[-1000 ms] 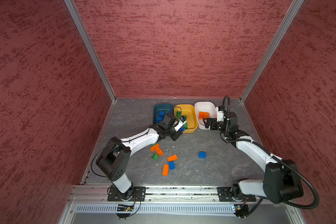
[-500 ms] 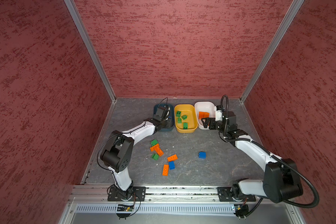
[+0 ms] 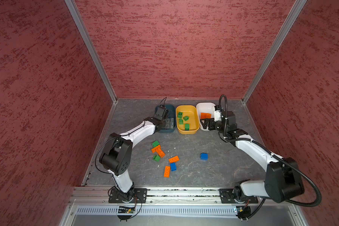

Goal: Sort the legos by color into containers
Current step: 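Carry the blue brick with the left gripper and release it into the teal tub, then lower the left gripper onto a green brick by the pile and grasp it, then carry the green brick with the left gripper and release it into the yellow tub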

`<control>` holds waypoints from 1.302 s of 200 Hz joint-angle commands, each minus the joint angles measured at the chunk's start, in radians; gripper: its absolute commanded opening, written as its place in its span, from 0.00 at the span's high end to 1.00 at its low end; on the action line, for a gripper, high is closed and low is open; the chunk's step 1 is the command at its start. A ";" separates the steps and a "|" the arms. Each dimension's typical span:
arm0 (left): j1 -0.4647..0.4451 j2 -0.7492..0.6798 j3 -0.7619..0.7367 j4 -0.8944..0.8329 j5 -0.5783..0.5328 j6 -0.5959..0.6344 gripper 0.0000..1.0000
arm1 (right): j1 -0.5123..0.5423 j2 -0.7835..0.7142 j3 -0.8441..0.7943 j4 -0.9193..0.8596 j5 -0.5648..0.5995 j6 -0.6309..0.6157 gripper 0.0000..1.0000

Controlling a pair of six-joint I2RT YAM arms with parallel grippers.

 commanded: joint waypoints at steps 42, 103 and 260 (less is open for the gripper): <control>0.000 -0.199 -0.182 -0.223 -0.296 -0.415 0.01 | 0.024 0.058 0.077 -0.014 -0.022 -0.049 0.01; 0.056 -0.191 -0.351 -0.115 0.077 -0.527 0.00 | 0.038 0.101 0.106 -0.005 -0.022 -0.052 0.01; -0.053 -0.091 -0.338 -0.173 0.157 -0.582 0.64 | 0.055 0.111 0.095 -0.006 0.000 -0.072 0.01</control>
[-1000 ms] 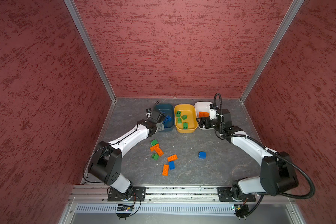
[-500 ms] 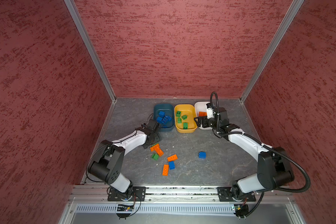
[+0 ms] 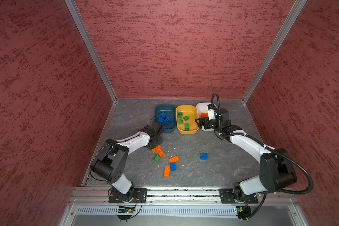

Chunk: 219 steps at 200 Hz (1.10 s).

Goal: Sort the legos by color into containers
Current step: 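Carry the green brick with the left gripper and release it into the yellow tub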

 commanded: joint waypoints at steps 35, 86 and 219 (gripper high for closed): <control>-0.116 0.092 0.113 -0.116 0.147 0.019 0.67 | 0.011 -0.007 -0.001 0.025 0.013 -0.022 0.01; -0.180 0.215 0.306 -0.133 0.186 0.135 0.72 | 0.011 -0.027 -0.026 0.029 0.030 -0.035 0.01; -0.204 0.510 0.930 -0.154 0.077 0.411 0.70 | 0.011 -0.155 -0.135 0.067 0.137 -0.016 0.01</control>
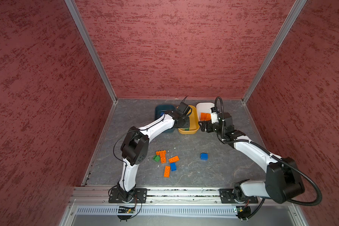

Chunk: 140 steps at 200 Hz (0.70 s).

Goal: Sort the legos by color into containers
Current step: 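Carry the green brick with the left gripper and release it into the yellow tub, then withdraw the left gripper from the yellow tub while the right gripper lowers onto the pile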

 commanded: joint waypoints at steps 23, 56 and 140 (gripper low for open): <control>0.006 0.148 0.178 0.013 0.030 0.050 0.67 | 0.006 -0.043 -0.033 0.065 0.097 0.016 0.01; 0.011 0.223 0.306 0.005 0.071 0.050 0.48 | 0.007 -0.066 -0.058 0.076 0.028 -0.026 0.01; 0.099 -0.137 -0.078 0.161 0.029 -0.056 0.01 | 0.217 -0.002 -0.077 -0.038 -0.319 -0.424 0.05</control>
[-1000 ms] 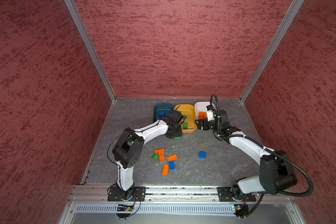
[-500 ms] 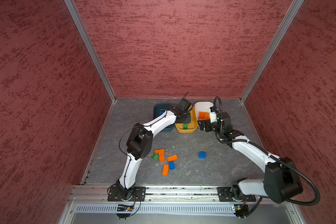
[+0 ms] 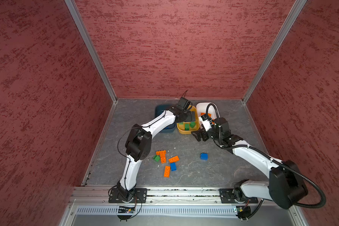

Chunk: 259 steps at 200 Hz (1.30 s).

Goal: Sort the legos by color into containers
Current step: 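Withdraw the left gripper from the yellow tub while the right gripper lowers onto the pile, then grasp an orange brick with the right gripper while the left gripper lowers onto another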

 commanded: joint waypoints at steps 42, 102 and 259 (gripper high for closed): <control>0.136 -0.327 -0.402 0.171 -0.100 -0.135 0.01 | 0.208 0.117 -0.012 -0.116 -0.215 -0.551 0.19; 0.186 -0.530 -0.647 0.211 -0.180 -0.121 0.01 | 0.310 0.349 0.159 -0.335 -0.188 -0.791 0.21; 0.372 -0.809 -1.006 0.082 0.048 -0.254 0.01 | 0.371 0.586 0.345 -0.442 -0.056 -0.838 0.58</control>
